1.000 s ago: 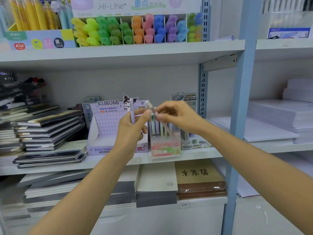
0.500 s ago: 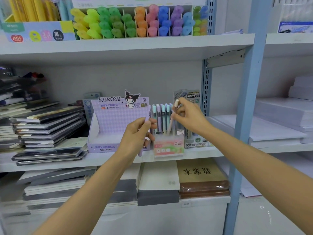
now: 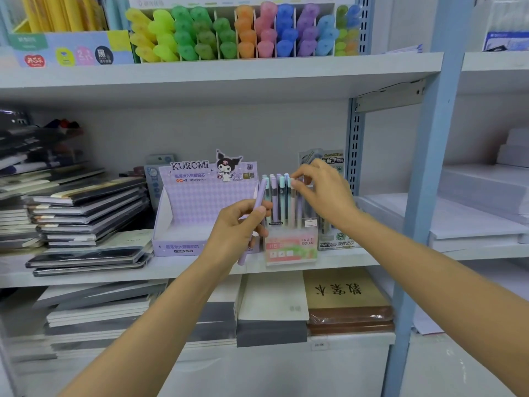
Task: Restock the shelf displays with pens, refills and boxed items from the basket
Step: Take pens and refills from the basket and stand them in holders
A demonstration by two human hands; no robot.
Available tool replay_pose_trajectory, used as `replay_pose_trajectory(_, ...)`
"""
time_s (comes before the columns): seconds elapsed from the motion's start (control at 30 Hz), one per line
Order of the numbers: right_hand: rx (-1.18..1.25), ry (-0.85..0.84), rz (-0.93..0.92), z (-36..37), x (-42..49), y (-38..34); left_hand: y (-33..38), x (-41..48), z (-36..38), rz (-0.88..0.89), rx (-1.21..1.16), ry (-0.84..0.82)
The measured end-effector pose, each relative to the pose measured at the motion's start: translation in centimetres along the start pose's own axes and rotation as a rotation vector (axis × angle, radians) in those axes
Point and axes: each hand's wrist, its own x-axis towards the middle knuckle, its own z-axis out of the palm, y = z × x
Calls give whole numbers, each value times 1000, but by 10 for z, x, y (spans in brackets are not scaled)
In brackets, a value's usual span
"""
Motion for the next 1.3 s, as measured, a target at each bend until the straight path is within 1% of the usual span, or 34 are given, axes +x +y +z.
replay_pose_trajectory(0.07,-55,-53,46,2,0,1,0,0,0,2,4,0)
replay_pose_trajectory(0.1,-33,-57,67,1,0,1,0,0,0,6,5,0)
replay_pose_trajectory(0.17,134,-15,78,-4,-1,-3,0,0,0,19,13,-6)
replay_pose_trajectory(0.2,264,-5,70,-8,-2,-7,0,-1,0,29,23,-13)
replay_pose_trajectory(0.23,410,-32,61,-13,-2,-11,1,-1,1,43,35,-22)
replay_pose_trajectory(0.3,664,-182,44,-22,-3,-22,3,-1,3,65,50,-41)
replay_pose_trajectory(0.37,751,-319,-2,-28,-3,-29,5,0,5,81,67,-61)
replay_pose_trajectory(0.4,772,-340,-9,-30,-3,-30,6,0,5,86,77,-70)
replay_pose_trajectory(0.5,896,-279,84,-36,-4,-23,7,0,-2,45,42,-28)
replay_pose_trajectory(0.57,965,-237,155,-40,-6,-14,7,0,-11,-31,-84,64)
replay_pose_trajectory(0.6,968,-240,170,-41,-8,-10,8,1,-14,-71,-179,110)
replay_pose_trajectory(0.67,936,-302,172,-41,-12,-6,11,1,-16,-105,-353,166)
replay_pose_trajectory(0.73,872,-400,154,-38,-17,-5,14,0,-13,-82,-454,187)
replay_pose_trajectory(0.8,769,-449,104,-34,-20,-8,17,1,-7,-19,-479,210)
replay_pose_trajectory(0.9,693,-367,68,-34,-17,-17,21,2,0,104,-345,245)
replay_pose_trajectory(1.0,732,-260,4,-40,-8,-29,24,5,5,207,-180,261)
replay_pose_trajectory(1.1,800,-278,-79,-45,-1,-44,25,9,12,280,-60,272)
replay_pose_trajectory(1.13,765,-287,-121,-45,0,-48,26,9,14,299,-18,271)
replay_pose_trajectory(1.2,639,-253,-183,-42,0,-51,25,9,18,326,80,258)
replay_pose_trajectory(1.23,611,-217,-181,-40,0,-50,23,8,19,331,129,242)
replay_pose_trajectory(1.3,634,-129,-96,-37,-2,-44,18,4,19,344,273,201)
